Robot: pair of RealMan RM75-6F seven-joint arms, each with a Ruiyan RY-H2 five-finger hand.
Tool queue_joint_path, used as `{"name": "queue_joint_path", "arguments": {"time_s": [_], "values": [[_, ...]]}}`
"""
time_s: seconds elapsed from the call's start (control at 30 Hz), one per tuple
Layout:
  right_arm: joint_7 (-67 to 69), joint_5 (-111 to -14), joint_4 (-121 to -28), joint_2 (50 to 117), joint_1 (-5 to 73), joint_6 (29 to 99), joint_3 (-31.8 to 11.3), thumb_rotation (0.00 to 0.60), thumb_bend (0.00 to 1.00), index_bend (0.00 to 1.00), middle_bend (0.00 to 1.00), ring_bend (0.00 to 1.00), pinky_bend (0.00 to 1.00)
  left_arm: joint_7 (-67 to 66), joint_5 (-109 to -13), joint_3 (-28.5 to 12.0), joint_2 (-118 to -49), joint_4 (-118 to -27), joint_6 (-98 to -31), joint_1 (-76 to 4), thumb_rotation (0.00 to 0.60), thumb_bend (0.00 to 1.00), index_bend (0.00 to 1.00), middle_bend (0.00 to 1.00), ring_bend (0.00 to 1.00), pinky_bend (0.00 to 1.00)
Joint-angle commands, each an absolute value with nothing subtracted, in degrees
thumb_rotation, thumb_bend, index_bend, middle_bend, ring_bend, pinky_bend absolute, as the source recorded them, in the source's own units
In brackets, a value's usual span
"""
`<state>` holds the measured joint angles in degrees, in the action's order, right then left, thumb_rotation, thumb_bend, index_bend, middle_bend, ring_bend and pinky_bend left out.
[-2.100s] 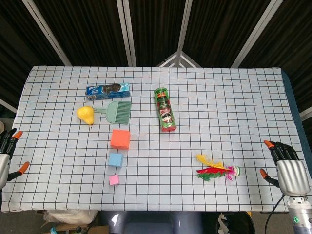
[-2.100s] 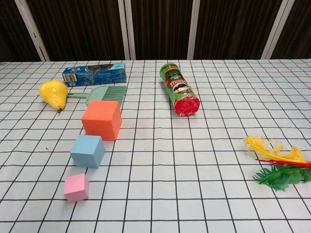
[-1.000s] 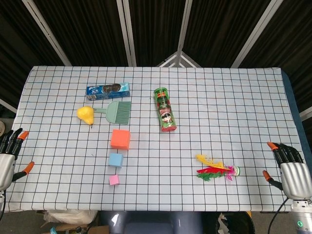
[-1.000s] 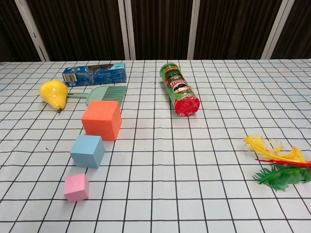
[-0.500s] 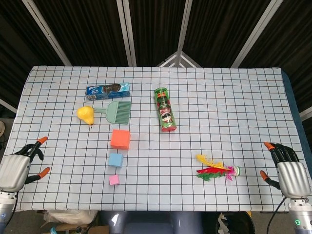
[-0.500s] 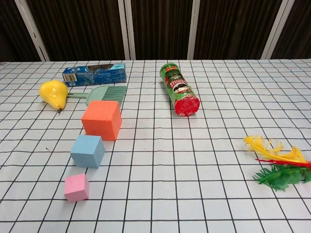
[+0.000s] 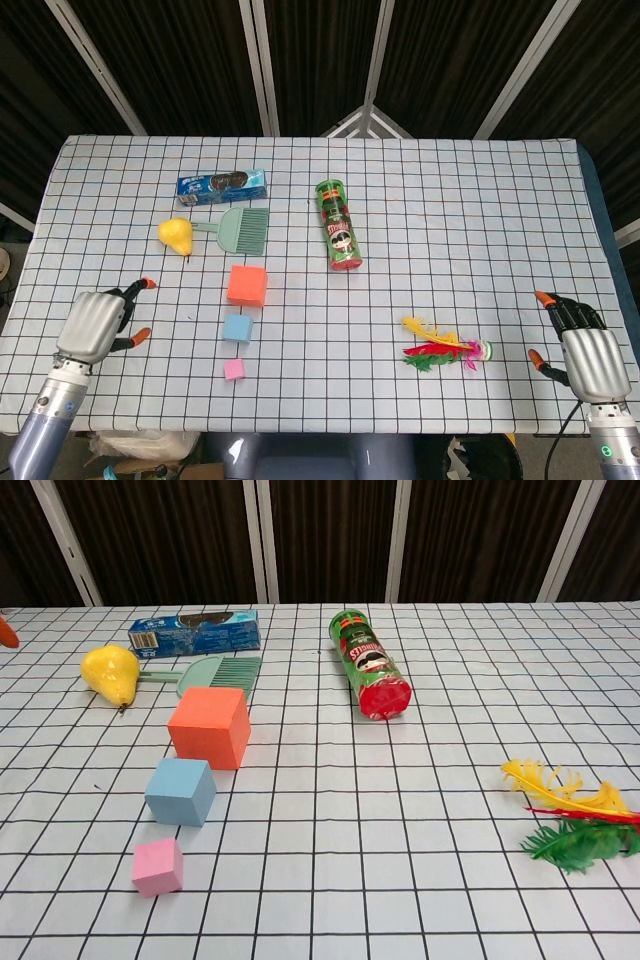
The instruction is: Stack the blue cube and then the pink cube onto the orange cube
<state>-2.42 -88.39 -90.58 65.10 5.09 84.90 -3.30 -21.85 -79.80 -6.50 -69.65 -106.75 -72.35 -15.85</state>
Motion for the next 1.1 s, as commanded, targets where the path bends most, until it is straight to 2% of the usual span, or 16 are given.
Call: {"name": "queue_joint_path", "arguments": {"time_s": [0.03, 0.3, 0.5, 0.77, 1.1], "values": [[-2.1, -88.3, -90.5, 65.0, 5.1, 84.9, -3.3, 0.6, 0.3, 0.15, 0.2, 0.21, 0.22, -26.4, -74.4, -7.6, -72.0, -109.7, -68.4, -18.7, 0.6, 0.21, 0.31, 0.88, 0.63, 0.83], [-0.2, -87.8, -90.2, 64.4, 5.0, 84.8, -3.4, 0.6, 0.3, 0.15, 0.2, 0.21, 0.22, -31.2, -68.7, -6.9, -76.0, -111.2, -65.8, -21.2, 0.6, 0.21, 0.33, 0.9, 0.64, 0.84], [1.0, -88.4, -90.4, 63.8, 4.6, 85.6, -3.3, 0.6, 0.3, 0.15, 0.2, 0.21, 0.22, -36.7, -67.7, -5.4, -80.4, -110.9, -68.3, -21.6, 0.6, 0.21, 0.32, 0.9, 0.64, 0.84], [3.9, -88.2, -89.5, 63.4, 4.5, 86.0, -3.5, 0.6, 0.3, 0.15, 0.2, 0.21, 0.22, -45.2, -63.7, -5.6, -89.5, -107.6, -73.4, -22.7, 0.6, 0.21, 0.32, 0.9, 0.64, 0.84], [5.5, -88.0, -88.4, 63.1, 4.5, 86.0, -3.6, 0.6, 0.3, 0.15, 0.2, 0.21, 0.22, -48.0, -61.3, -6.3, -93.7, -105.7, -75.2, -24.2, 0.6, 0.21, 0.32, 0.9, 0.65, 0.85]]}}
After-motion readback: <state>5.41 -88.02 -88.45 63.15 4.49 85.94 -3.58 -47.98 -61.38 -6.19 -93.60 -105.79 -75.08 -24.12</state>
